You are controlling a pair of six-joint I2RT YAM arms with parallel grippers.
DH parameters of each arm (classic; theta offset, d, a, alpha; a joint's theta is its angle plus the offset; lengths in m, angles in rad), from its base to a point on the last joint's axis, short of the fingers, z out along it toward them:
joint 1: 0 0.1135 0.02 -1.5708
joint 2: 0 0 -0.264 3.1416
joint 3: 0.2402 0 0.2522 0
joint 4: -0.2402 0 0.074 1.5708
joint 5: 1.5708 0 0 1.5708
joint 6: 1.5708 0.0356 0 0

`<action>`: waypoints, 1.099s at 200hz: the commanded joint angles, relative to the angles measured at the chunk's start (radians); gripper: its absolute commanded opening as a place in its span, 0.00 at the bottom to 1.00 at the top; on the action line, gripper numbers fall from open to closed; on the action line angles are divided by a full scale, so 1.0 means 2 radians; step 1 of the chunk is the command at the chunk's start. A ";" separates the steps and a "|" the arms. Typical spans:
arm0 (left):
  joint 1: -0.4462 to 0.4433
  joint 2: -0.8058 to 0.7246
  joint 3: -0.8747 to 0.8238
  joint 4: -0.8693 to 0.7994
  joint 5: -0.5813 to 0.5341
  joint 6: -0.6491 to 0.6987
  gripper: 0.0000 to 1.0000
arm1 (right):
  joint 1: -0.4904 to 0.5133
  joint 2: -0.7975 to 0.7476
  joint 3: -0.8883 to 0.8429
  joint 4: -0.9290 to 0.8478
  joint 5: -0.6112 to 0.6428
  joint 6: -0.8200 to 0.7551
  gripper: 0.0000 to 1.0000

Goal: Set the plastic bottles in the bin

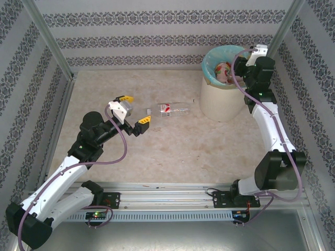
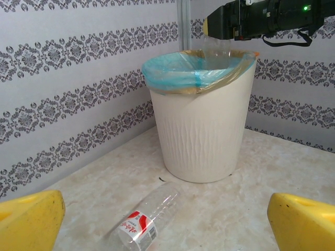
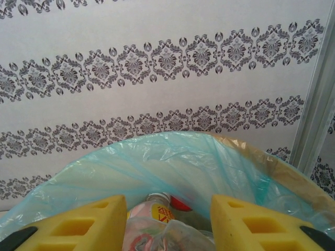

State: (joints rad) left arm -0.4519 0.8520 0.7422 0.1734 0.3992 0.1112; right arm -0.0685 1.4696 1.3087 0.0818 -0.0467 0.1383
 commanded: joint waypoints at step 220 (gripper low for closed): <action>-0.003 0.016 0.028 -0.010 -0.007 -0.003 1.00 | -0.011 -0.052 0.092 -0.315 -0.034 0.036 0.70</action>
State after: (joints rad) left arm -0.4519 0.8711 0.7486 0.1692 0.4133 0.1043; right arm -0.1020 1.4307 1.4483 -0.3946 -0.1028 0.1852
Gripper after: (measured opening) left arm 0.998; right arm 0.691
